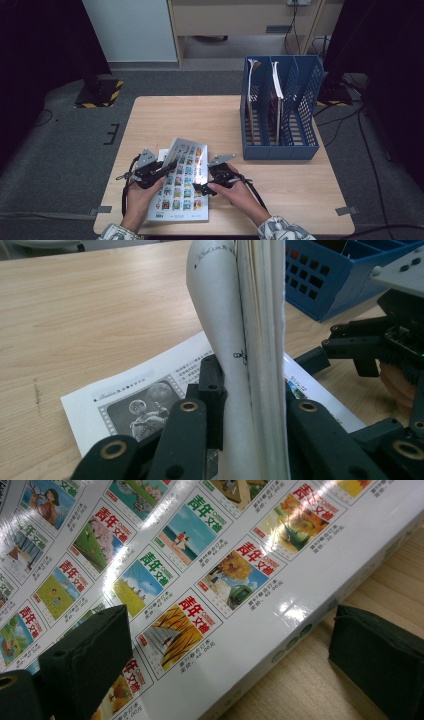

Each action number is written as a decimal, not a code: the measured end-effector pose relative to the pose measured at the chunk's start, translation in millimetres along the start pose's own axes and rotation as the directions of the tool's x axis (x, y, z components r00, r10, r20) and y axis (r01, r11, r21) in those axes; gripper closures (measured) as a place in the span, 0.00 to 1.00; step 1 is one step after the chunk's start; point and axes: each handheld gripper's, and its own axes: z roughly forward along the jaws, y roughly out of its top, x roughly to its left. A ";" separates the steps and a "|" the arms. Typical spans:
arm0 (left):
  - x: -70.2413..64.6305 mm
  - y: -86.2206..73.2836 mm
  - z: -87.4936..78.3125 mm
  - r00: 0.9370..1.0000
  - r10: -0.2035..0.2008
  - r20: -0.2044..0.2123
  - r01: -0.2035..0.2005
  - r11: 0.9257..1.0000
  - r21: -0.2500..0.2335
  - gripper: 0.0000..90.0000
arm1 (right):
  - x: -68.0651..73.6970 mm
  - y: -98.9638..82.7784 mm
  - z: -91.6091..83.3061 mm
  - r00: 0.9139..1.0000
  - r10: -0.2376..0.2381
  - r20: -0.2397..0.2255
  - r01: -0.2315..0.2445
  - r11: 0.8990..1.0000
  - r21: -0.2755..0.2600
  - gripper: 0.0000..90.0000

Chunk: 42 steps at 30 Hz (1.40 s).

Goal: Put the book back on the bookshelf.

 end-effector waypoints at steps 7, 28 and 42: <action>-1.6 1.3 -4.9 1.000 0.000 0.015 0.001 0.999 -0.044 0.85 | 6.0 -0.6 2.0 0.997 0.008 -0.071 -0.007 1.000 0.005 0.04; 39.1 -13.7 4.2 0.967 -0.069 -0.245 0.077 0.997 0.026 0.44 | 8.9 -0.3 4.1 0.999 -0.016 -0.038 0.017 1.000 0.009 0.04; 35.3 -27.7 31.4 0.976 -0.038 -0.214 0.088 0.970 0.228 0.23 | 9.7 0.2 4.6 0.999 -0.029 -0.029 0.029 0.999 0.017 0.03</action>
